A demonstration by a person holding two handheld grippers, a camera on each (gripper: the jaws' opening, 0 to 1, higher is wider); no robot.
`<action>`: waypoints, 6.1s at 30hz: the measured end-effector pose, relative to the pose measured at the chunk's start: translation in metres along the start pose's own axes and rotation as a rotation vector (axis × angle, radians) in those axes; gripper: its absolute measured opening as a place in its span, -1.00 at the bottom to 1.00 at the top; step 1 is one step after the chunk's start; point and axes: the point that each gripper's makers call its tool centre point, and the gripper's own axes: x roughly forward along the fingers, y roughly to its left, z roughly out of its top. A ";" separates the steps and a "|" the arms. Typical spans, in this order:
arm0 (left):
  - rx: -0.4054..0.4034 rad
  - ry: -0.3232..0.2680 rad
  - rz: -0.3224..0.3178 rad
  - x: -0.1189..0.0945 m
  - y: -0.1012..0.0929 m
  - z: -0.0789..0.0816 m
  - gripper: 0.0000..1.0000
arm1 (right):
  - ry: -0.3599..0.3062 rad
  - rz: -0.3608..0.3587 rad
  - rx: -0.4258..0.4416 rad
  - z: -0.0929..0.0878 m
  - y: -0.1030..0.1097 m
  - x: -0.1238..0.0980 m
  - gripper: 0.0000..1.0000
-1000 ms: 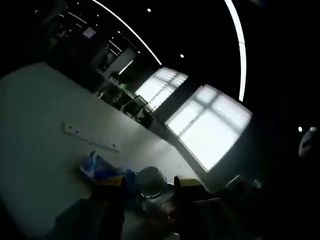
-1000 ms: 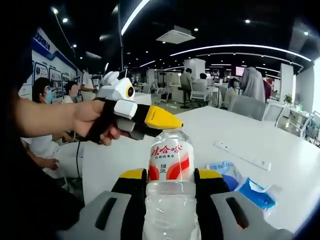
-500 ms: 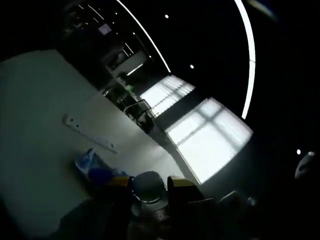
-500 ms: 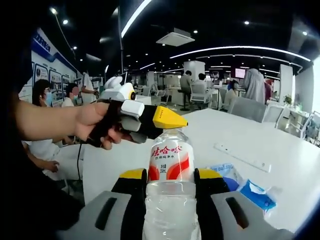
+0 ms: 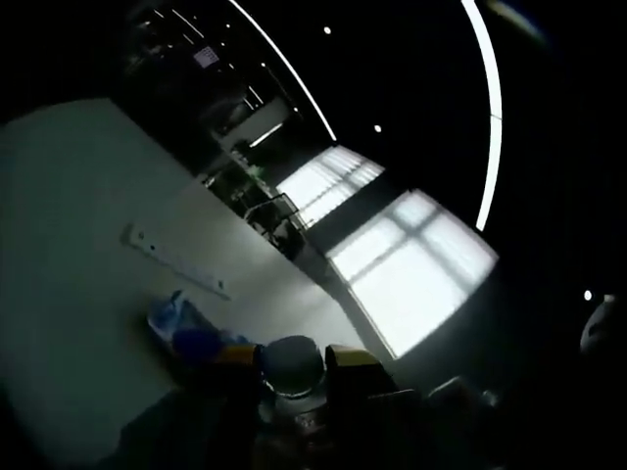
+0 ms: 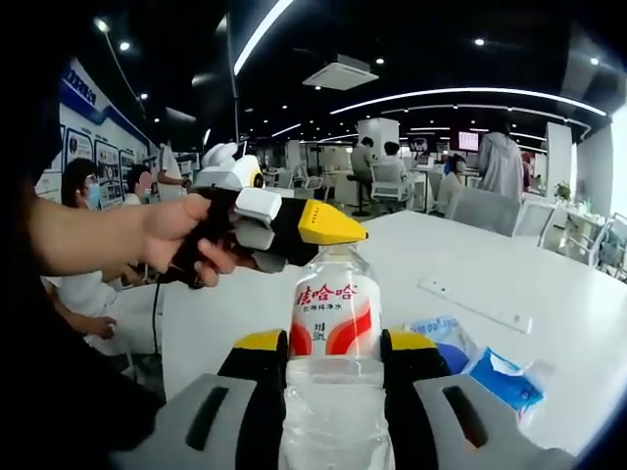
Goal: Arrange the tabletop items into an orderly group along one side of the table until the central work area is clear of visible clutter.
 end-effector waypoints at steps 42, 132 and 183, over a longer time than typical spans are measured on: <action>0.404 -0.038 0.003 -0.002 -0.044 0.008 -0.59 | 0.014 0.037 0.034 -0.015 0.006 0.011 -0.33; 0.948 0.390 -0.413 0.026 0.041 0.074 -0.63 | 0.259 -0.387 0.211 -0.081 -0.095 -0.134 0.89; 1.038 0.768 -0.477 0.014 0.109 0.069 -0.62 | 0.374 -0.411 0.239 -0.114 -0.110 -0.129 0.86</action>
